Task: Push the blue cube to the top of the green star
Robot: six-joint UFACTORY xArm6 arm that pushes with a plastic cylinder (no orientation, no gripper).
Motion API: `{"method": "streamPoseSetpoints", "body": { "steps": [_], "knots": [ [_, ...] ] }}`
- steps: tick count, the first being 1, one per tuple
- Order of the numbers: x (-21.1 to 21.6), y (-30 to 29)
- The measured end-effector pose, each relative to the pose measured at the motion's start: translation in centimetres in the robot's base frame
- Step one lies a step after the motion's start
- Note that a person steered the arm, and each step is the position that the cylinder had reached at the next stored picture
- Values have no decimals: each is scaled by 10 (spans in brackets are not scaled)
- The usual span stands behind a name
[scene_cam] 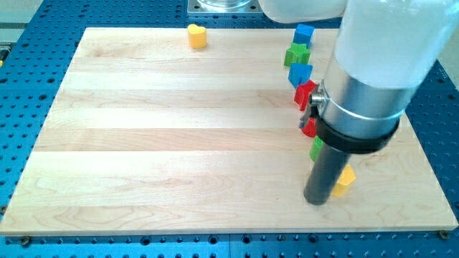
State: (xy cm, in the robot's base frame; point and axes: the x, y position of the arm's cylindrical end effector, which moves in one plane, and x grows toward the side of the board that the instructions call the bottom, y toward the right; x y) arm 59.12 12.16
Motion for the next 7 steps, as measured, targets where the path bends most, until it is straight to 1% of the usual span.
{"method": "streamPoseSetpoints", "body": {
  "steps": [1,2,3,4,5,6,7],
  "knots": [
    [27,22],
    [27,7],
    [16,-124],
    [-39,-250],
    [-112,-351],
    [-161,-405],
    [-181,-424]
  ]
}}
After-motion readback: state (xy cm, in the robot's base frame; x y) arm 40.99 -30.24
